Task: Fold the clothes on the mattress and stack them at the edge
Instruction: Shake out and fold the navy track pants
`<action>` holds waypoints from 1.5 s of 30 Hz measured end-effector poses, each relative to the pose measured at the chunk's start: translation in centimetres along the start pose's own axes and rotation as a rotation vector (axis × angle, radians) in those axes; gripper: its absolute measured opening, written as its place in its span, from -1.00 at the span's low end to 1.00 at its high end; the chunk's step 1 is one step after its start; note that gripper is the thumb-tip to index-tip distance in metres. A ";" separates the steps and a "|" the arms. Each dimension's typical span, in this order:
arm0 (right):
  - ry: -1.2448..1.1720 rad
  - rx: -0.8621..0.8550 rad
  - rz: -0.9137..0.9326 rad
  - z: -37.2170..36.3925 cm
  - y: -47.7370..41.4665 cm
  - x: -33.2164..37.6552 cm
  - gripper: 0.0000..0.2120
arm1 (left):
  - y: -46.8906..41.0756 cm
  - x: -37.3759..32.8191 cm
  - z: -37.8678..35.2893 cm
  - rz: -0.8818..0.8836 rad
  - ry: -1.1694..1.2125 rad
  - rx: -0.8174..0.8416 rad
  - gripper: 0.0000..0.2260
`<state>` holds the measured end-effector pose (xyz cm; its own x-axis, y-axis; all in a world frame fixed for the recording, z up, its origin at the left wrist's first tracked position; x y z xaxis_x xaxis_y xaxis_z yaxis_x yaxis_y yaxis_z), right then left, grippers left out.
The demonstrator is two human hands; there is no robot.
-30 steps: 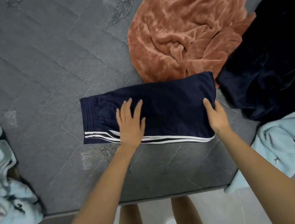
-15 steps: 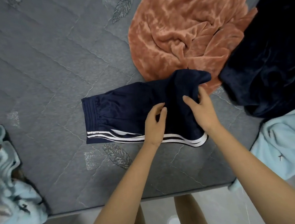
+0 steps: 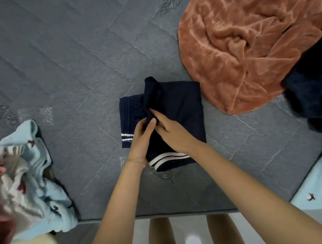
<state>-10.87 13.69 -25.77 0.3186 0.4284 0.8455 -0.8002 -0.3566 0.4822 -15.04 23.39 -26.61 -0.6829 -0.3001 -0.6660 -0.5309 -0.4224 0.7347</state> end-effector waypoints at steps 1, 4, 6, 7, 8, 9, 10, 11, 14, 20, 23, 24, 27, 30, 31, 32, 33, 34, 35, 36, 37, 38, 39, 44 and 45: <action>-0.018 0.018 0.002 -0.1 0.0 -0.1 -0.49 | -0.4 0.1 0.3 -0.019 -0.047 -0.001 -0.64; -0.091 -0.095 0.020 0.4 0.3 -0.1 -0.46 | -1.4 -0.3 0.8 -0.125 -0.070 -0.006 -0.83; -0.031 -0.296 0.108 1.4 0.4 0.2 -0.49 | -1.9 -0.8 1.3 -0.157 -0.023 -0.013 -0.82; 0.061 -0.375 0.173 1.7 0.3 0.4 -0.51 | -2.3 -1.1 1.8 -0.158 -0.003 -0.014 -0.82; 0.181 -0.418 0.232 1.8 0.0 0.6 -0.52 | -2.9 -1.4 2.5 -0.163 0.001 -0.021 -0.82; 0.304 -0.430 0.270 1.7 -0.3 0.4 -0.52 | -3.5 -1.6 3.3 -0.174 -0.011 -0.033 -0.81; 0.419 -0.407 0.274 1.4 -0.8 -0.2 -0.51 | -4.2 -1.8 4.2 -0.197 -0.048 -0.058 -0.78; 0.523 -0.356 0.252 0.9 -1.3 -1.0 -0.48 | -4.9 -1.9 5.1 -0.234 -0.116 -0.095 -0.75; 0.766 -0.215 0.226 -0.8 -2.3 -3.3 -0.42 | -6.3 -1.3 6.9 -0.365 -0.394 -0.233 -0.73; 1.008 -0.139 0.250 -2.5 -3.3 -6.0 -0.40 | -6.4 -0.6 7.6 -0.666 -0.934 -0.588 -0.57; 1.000 -0.109 0.241 -2.7 -3.5 -6.3 -0.40 | -7.3 0.3 8.4 -0.503 -0.874 -0.622 -0.45; 0.961 -0.101 0.245 -2.7 -3.5 -6.1 -0.40 | -7.6 0.8 8.5 -0.437 -0.814 -0.591 -0.45; 0.735 -0.285 0.328 -1.2 -3.1 -4.1 -0.47 | -8.1 1.0 8.7 -0.415 -0.689 -0.512 -0.50; 0.586 -0.655 0.255 2.5 -2.8 -3.5 -0.42 | -9.1 1.1 9.1 -0.249 -0.448 -0.360 -0.59; 0.495 -0.716 0.153 3.6 -3.1 -3.9 -0.35 | -9.4 1.2 9.1 -0.179 -0.382 -0.312 -0.62; 0.379 -0.735 0.043 4.4 -3.5 -4.5 -0.27 | -9.4 1.2 9.2 -0.135 -0.358 -0.282 -0.62; 0.248 -0.736 -0.054 4.9 -3.9 -5.2 -0.21 | -9.5 1.2 9.2 -0.106 -0.370 -0.263 -0.61; 0.118 -0.733 -0.133 5.4 -4.4 -5.8 -0.19 | -9.6 1.3 9.2 -0.080 -0.376 -0.246 -0.62; -0.009 -0.732 -0.206 5.7 -4.8 -6.2 -0.21 | -9.8 1.3 9.2 -0.056 -0.359 -0.222 -0.66; -0.110 -0.724 -0.279 5.8 -5.2 -6.5 -0.25 | -9.9 1.4 9.0 -0.025 -0.323 -0.192 -0.70; -0.169 -0.703 -0.346 5.8 -5.4 -6.8 -0.32 | -9.9 1.5 8.7 0.008 -0.286 -0.162 -0.70; -0.190 -0.676 -0.395 5.8 -5.6 -6.9 -0.39 | -9.9 1.5 8.5 0.038 -0.258 -0.138 -0.66; -0.197 -0.647 -0.423 5.7 -5.7 -7.1 -0.47 | -9.8 1.6 8.2 0.059 -0.238 -0.121 -0.59; -0.402 -0.354 -0.526 5.5 -4.8 -6.9 -0.62 | -9.3 0.1 9.0 -0.012 -0.261 -0.034 -0.47; -0.394 -0.239 -0.555 5.3 -4.3 -6.9 -0.55 | -9.2 -0.5 9.3 -0.023 -0.283 0.003 -0.47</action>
<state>-6.90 7.92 -32.47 0.8339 0.1458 0.5322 -0.5423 0.0377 0.8394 -14.48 35.39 -31.85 -0.7837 -0.0393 -0.6198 -0.5489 -0.4233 0.7208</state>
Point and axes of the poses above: each hand's wrist, its own y-axis away from the middle knuckle, its own z-axis out of the back of the hand, x = y × z, the point moved 6 cm from there along -y, towards the middle knuckle, and after that the axes turned 13 degrees about -x, right-handed, at the moved point
